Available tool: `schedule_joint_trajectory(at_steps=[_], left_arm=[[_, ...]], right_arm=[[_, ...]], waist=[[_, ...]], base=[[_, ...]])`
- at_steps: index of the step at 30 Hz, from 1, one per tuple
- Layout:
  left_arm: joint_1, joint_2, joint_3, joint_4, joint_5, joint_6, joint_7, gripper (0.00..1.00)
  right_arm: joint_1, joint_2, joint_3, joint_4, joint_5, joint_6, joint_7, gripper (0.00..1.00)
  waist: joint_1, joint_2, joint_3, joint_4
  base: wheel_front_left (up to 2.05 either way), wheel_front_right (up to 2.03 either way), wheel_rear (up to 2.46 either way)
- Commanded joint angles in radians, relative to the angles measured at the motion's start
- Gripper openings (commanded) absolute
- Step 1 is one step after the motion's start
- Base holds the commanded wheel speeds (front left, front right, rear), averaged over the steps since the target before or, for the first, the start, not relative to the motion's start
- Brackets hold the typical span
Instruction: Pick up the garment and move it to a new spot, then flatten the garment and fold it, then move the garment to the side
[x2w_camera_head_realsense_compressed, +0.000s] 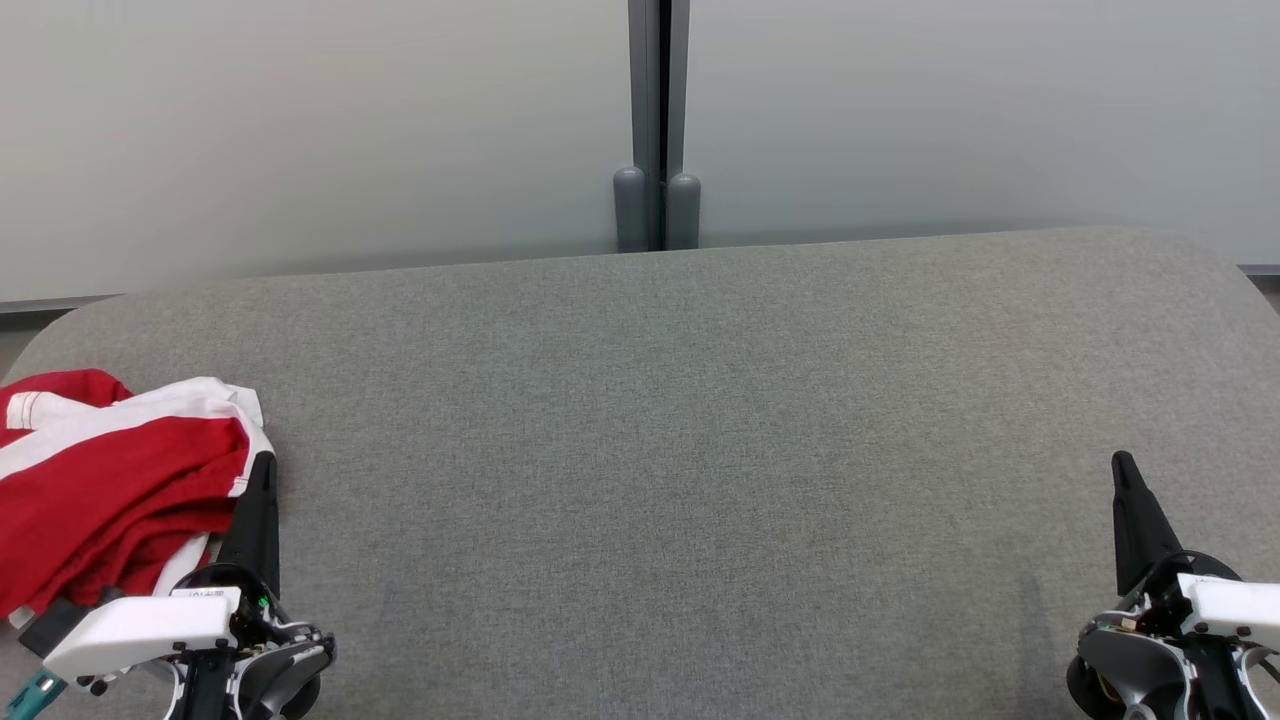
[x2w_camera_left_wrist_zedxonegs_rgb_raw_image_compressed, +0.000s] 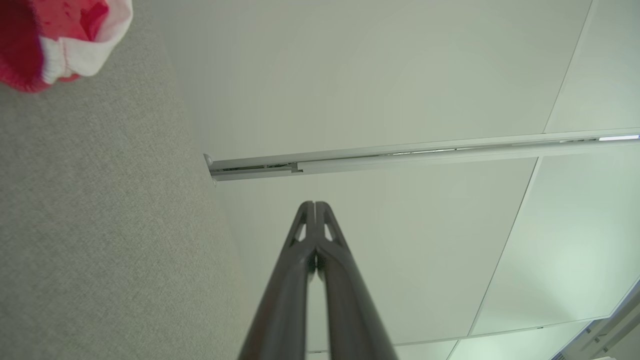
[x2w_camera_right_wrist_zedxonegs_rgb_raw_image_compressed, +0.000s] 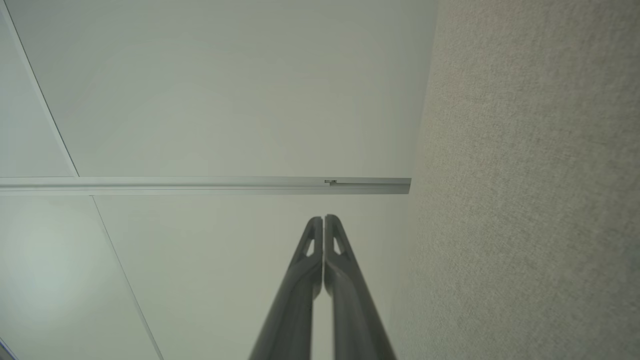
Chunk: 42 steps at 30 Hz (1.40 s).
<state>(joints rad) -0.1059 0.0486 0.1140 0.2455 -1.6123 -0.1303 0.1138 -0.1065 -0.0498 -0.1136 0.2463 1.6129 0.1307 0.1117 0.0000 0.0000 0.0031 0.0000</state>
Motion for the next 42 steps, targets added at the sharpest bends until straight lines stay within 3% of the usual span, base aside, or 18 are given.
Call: schedule_joint_trajectory(at_steps=[1,42], left_arm=[[-0.01,0.004,0.001,0.0,0.003,-0.004,0.001,0.0],[-0.01,0.004,0.001,0.0,0.003,-0.004,0.001,0.0]], right_arm=[[-0.01,-0.001,0.001,0.0,-0.005,0.0,0.004,0.0],[-0.009,-0.001,0.001,0.0,-0.005,0.0,0.004,0.0]], waist=[[0.0,0.0,0.0,0.0],[0.0,0.0,0.0,0.0]], base=[[0.0,0.0,0.0],[0.0,0.0,0.0]])
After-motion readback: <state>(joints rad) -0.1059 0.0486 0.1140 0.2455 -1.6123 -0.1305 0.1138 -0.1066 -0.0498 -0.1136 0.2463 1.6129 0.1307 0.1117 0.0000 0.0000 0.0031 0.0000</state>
